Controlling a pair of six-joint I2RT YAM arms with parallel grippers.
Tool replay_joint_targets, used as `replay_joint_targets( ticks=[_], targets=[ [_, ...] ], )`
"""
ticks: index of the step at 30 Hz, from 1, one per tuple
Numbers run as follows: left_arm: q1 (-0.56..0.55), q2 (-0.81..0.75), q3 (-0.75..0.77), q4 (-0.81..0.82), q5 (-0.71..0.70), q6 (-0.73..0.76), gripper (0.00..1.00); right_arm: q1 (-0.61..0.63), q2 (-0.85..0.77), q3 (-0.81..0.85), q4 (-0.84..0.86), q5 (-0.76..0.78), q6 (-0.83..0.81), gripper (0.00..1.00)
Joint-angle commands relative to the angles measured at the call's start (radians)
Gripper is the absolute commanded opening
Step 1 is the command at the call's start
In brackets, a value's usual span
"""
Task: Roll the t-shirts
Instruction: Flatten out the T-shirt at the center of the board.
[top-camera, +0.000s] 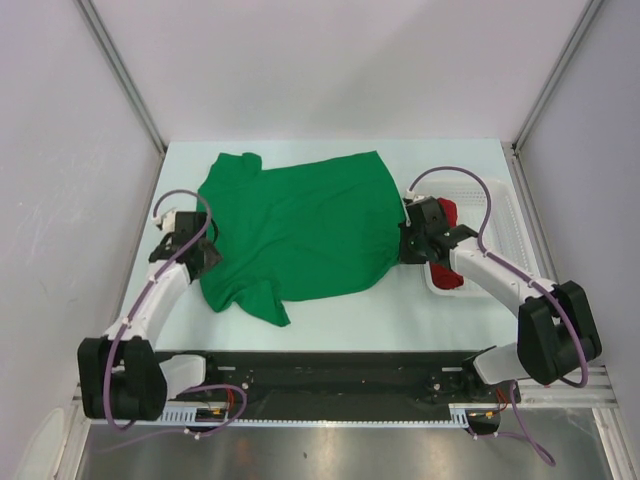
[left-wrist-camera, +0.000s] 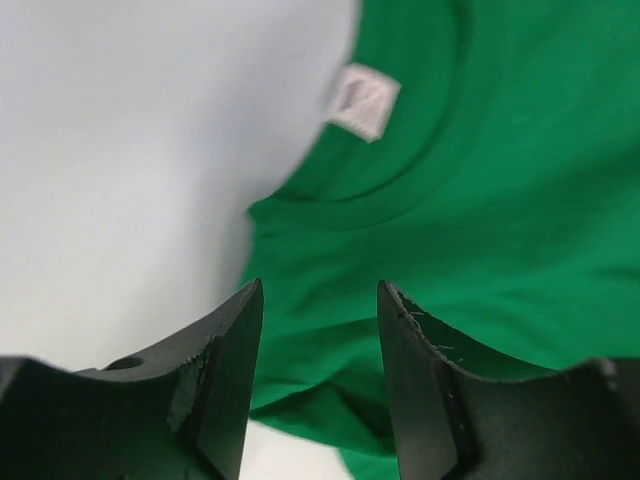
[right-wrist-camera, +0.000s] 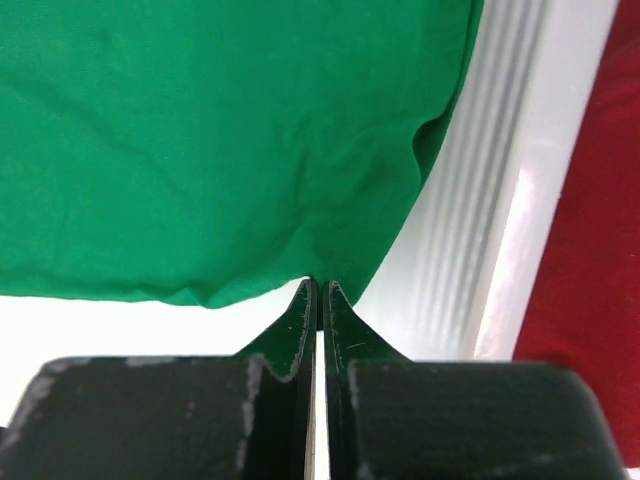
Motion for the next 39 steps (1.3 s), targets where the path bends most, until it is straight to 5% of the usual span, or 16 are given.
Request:
replay_joint_targets(
  ticks=[1,10,21,23,30,36,39],
  targets=[
    [0.003,0.151,0.182,0.136,0.123,0.002,0.53,0.015,0.001,0.078,-0.004,0.023,-0.009,0.0],
    [0.114,0.628,0.495,0.203,0.057,0.025,0.55,0.053,0.046,0.132,0.043,-0.013,0.008,0.0],
    [0.189,0.964,0.805,0.169,0.122,0.074,0.57,0.072,0.173,0.216,0.082,-0.036,-0.014,0.0],
    [0.191,1.01,0.859,0.148,0.113,0.076,0.51,0.072,0.182,0.23,0.085,-0.051,-0.014,0.0],
    [0.235,1.161,1.078,0.102,0.085,0.088,0.0,0.061,0.181,0.237,0.088,-0.048,-0.006,0.0],
    [0.296,1.279,1.321,0.085,0.275,0.005,0.0,0.056,0.181,0.239,0.068,-0.031,-0.011,0.0],
    [0.307,1.31,1.397,0.094,0.261,-0.018,0.0,0.039,0.203,0.241,0.082,-0.049,0.0,0.0]
  ],
)
